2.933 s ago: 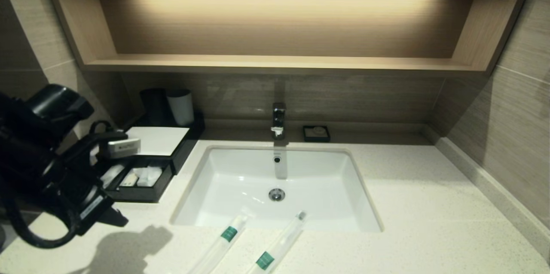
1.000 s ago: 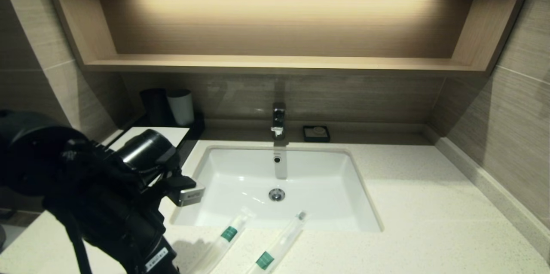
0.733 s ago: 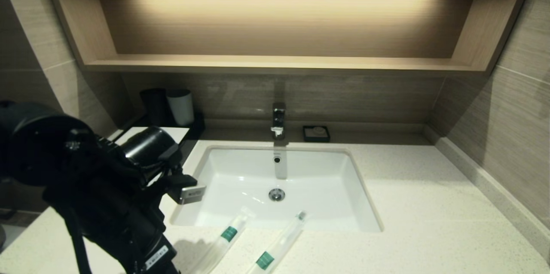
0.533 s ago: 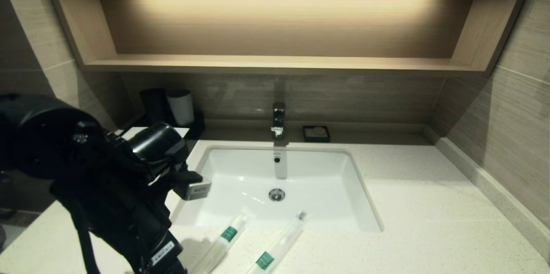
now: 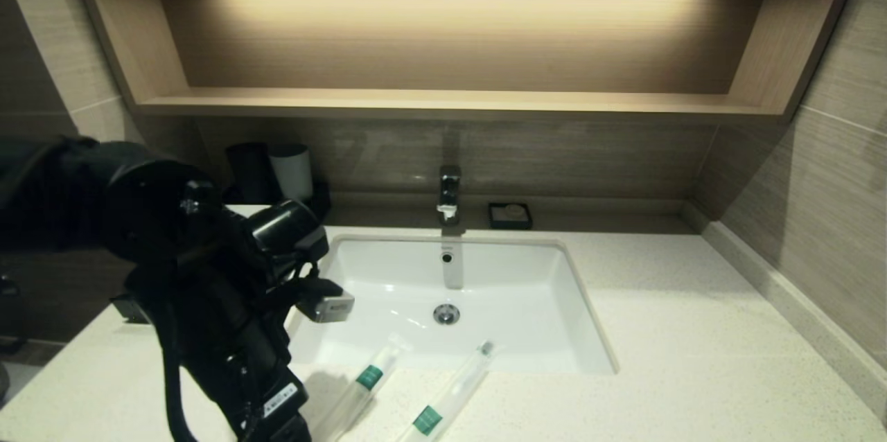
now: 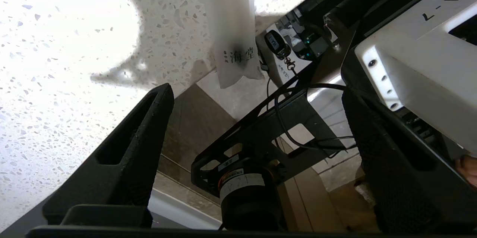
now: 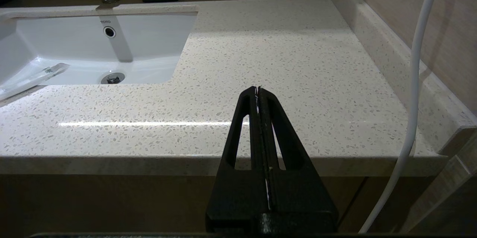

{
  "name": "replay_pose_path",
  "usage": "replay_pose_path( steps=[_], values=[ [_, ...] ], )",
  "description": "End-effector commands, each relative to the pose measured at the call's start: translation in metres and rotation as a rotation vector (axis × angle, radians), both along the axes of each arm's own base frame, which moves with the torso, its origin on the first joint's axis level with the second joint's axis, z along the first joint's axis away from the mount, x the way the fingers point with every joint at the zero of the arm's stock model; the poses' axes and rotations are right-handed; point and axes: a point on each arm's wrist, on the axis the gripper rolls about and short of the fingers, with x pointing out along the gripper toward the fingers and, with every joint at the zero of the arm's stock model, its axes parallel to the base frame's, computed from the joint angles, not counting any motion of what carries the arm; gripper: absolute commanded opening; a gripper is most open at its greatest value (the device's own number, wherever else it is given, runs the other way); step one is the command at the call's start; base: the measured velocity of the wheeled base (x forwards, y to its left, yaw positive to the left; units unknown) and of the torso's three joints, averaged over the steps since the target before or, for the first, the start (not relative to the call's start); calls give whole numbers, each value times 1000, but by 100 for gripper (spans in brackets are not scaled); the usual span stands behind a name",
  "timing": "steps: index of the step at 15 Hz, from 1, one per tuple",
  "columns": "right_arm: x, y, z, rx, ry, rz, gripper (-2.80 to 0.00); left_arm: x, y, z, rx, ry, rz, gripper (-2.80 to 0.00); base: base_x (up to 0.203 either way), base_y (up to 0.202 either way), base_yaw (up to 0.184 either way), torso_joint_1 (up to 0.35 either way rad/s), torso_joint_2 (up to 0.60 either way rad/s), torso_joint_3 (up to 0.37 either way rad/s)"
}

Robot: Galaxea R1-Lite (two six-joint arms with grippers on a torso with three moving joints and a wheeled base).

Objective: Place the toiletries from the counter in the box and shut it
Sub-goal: Pick up the bathroom toiletry

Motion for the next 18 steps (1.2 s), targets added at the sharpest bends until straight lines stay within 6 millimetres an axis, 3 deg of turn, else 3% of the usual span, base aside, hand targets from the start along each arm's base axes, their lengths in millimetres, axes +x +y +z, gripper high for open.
replay_pose_path(
  steps=[1, 12, 18],
  values=[
    [0, 0, 0, 1, 0, 0, -280, 9, -5, -4, 9, 17, 0, 0, 0, 0, 0, 0, 0, 0],
    [0, 0, 0, 1, 0, 0, -280, 34, -20, -2, 161, 256, -17, 0, 0, 0, 0, 0, 0, 0],
    [0, 0, 0, 1, 0, 0, -280, 45, -36, -11, 167, 252, -46, 0, 0, 0, 0, 0, 0, 0]
  ],
)
